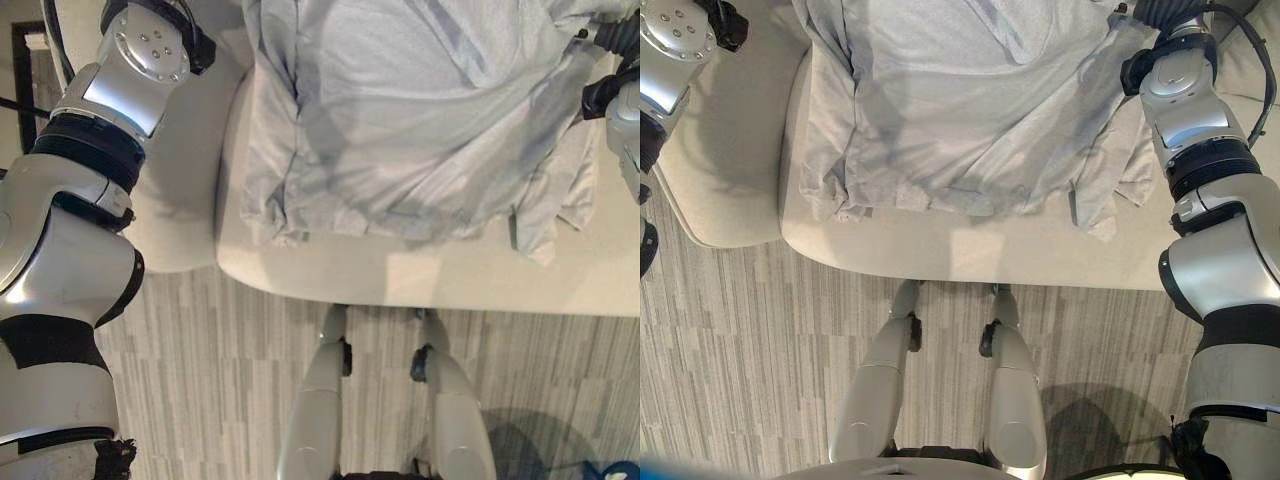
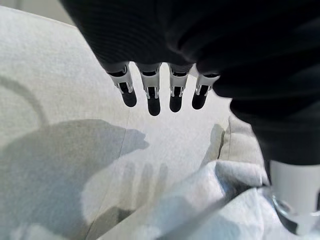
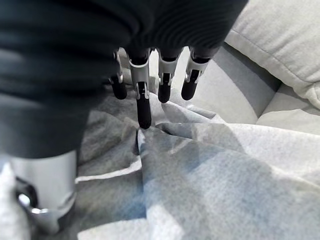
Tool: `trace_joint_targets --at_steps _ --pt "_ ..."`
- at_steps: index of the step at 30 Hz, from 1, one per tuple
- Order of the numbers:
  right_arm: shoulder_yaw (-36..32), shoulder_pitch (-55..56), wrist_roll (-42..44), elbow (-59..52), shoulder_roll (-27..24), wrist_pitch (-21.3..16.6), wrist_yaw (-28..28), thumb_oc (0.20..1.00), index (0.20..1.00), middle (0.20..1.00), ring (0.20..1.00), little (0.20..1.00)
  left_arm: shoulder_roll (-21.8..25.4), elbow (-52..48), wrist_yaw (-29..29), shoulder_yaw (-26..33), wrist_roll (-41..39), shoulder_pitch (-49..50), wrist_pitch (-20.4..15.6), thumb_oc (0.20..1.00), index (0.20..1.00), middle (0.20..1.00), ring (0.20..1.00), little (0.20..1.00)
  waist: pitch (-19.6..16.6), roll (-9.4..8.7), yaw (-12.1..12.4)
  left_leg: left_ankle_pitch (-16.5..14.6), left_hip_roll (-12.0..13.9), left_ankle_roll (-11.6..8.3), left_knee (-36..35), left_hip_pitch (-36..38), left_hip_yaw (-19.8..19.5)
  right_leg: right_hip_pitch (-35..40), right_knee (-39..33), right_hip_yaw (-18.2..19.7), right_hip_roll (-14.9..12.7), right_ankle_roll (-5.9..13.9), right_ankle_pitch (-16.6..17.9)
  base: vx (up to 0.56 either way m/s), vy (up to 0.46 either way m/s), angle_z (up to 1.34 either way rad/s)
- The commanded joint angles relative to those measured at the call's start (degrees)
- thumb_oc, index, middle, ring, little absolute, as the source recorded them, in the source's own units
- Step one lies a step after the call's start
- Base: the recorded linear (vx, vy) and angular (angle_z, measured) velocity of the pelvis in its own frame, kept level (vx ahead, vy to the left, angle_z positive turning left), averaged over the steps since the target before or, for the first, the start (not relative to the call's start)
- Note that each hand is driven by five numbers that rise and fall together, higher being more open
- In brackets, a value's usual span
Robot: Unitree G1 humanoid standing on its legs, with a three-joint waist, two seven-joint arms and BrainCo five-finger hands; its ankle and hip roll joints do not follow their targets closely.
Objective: Hang the clothes on the sofa on the clothes rack.
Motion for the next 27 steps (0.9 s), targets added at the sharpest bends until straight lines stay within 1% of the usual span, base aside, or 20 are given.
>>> trace_joint_targets --at_steps 1,5,6,7,10,20,27 --pt "1.45 -1.76 1.90 -1.58 -3.81 -2.91 -2.53 1.000 1.000 1.000 1.000 1.000 -1.83 4.92 -0.19 0.14 -2.31 -0.45 -2.44 1.000 1.000 1.000 1.000 1.000 -5.13 0.23 -0.46 -4.44 -0.45 -5.84 -1.47 4.72 0.89 -1.98 0.65 2.19 -2.57 8.72 0.58 0.00 0.000 0.00" --pt "2.01 -2.87 2.04 -3.13 -2.61 -3.45 -2.81 1.000 1.000 1.000 1.000 1.000 -3.29 6.77 -1.11 0.48 -3.04 0.30 -2.04 1.000 1.000 1.000 1.000 1.000 -4.98 -0.46 -1.18 -4.51 -0.23 -5.83 -1.47 4.48 1.14 -2.49 0.65 2.55 -2.35 8.72 0.67 0.00 0.000 0.00" --pt "2.41 -3.43 1.74 -3.86 -1.91 -3.55 -2.96 1.000 1.000 1.000 1.000 1.000 -3.96 7.14 -1.61 0.40 -3.16 0.48 -1.89 1.000 1.000 1.000 1.000 1.000 -5.04 -0.80 -1.70 -4.24 -0.20 -5.79 -1.47 3.99 1.27 -3.10 0.65 2.76 -2.40 8.74 0.82 0.03 -0.003 -0.05" --pt "2.71 -3.56 1.35 -4.22 -1.21 -3.67 -3.18 1.000 1.000 1.000 1.000 1.000 -4.59 7.51 -1.88 0.32 -2.93 0.69 -1.76 1.000 1.000 1.000 1.000 1.000 -5.04 -1.01 -1.91 -4.47 0.19 -5.75 -1.47 3.98 1.42 -3.28 0.65 2.90 -2.25 8.71 0.64 0.04 -0.005 -0.07" --pt "3.38 -4.22 0.64 -4.53 -0.41 -3.67 -3.44 1.000 1.000 1.000 1.000 1.000 -5.66 7.80 -2.11 0.16 -2.62 0.87 -1.61 1.000 1.000 1.000 1.000 1.000 -5.12 -1.30 -2.27 -4.51 0.39 -5.64 -1.47 3.74 1.53 -3.69 0.65 3.19 -2.15 8.66 0.62 0.03 -0.008 -0.09" --pt "3.98 -4.73 -0.82 -7.41 1.53 -4.04 -4.11 1.000 1.000 1.000 1.000 1.000 -7.35 7.07 -2.15 0.84 -3.42 1.99 -1.68 1.000 1.000 1.000 1.000 1.000 -5.14 -1.53 -3.09 -4.68 0.86 -5.40 -1.47 3.56 1.64 -4.25 0.65 3.67 -1.87 8.42 0.39 0.02 0.000 -0.04" --pt "4.52 -5.24 -1.55 -8.11 2.93 -4.35 -4.10 1.000 1.000 1.000 1.000 1.000 -8.09 7.75 -2.31 1.81 -3.26 3.36 -1.59 1.000 1.000 1.000 1.000 1.000 -5.11 -2.03 -3.48 -4.85 1.15 -5.34 -1.47 3.62 1.83 -4.45 0.65 3.93 -1.63 8.24 0.28 0.00 0.000 0.00"
